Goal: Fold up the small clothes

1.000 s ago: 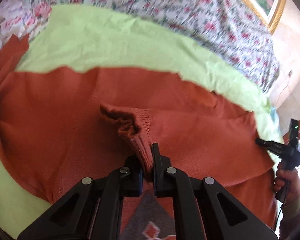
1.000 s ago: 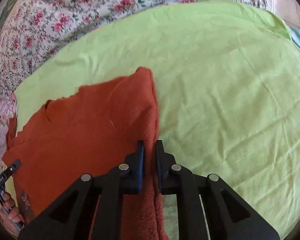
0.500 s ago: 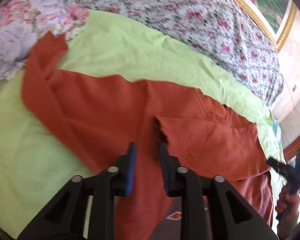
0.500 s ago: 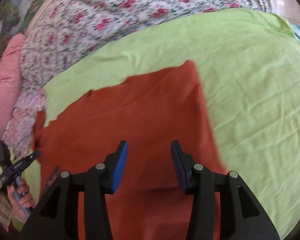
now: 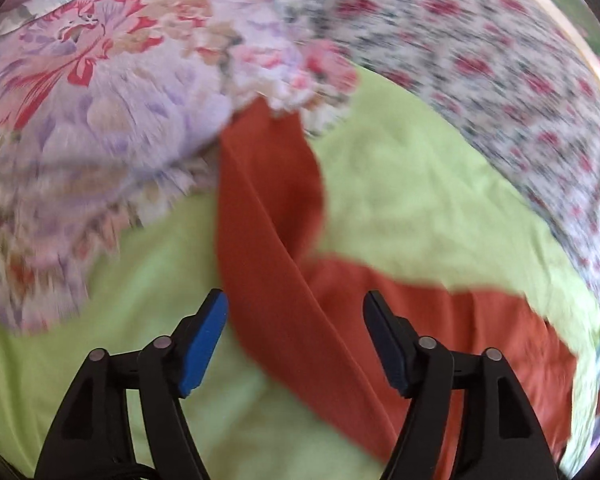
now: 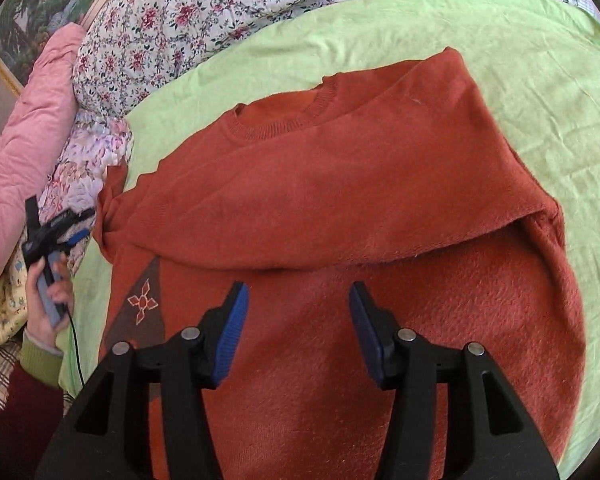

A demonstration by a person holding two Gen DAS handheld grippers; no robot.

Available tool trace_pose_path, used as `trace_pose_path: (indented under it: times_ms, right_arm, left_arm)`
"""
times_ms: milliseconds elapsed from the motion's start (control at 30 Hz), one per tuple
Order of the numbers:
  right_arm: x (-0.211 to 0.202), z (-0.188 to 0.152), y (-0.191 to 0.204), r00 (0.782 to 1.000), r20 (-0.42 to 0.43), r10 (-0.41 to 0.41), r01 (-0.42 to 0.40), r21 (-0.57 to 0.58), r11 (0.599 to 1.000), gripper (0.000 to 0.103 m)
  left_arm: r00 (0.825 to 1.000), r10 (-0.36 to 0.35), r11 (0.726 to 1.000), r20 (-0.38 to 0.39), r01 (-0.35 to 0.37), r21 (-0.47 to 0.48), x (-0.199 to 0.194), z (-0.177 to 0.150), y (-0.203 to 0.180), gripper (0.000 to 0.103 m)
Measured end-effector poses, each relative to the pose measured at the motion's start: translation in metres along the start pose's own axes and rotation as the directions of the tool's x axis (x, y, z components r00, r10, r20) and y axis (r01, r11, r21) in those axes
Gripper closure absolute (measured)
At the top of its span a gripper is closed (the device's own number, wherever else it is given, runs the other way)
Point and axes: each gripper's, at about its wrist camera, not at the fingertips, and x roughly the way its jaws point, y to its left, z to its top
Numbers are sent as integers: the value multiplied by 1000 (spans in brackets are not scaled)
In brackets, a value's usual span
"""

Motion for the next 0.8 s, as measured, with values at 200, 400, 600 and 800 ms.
trace_pose_path:
  times_ms: [200,400,600,800]
  right_arm:
    - [0,3,6,1000,-16,-16,16,-14,1000,49]
    - [0,3,7,1000,-23,-13,13,-13,1000,49]
    - [-2,0,-2,1000,-14,0,0,23,1000,49]
    - [-17,-4,-14,999,16,37,-38,90,995,48]
  left_arm:
    - [996,82,990,-34,-86,-114,51,63,35,31]
    - [989,104,985,-104,-117,-125,92,74,43,98]
    - [999,12,999,30,-14,39,30,54,-20,99]
    - [975,-201,950,93,171,261,-43,-1,-126,99]
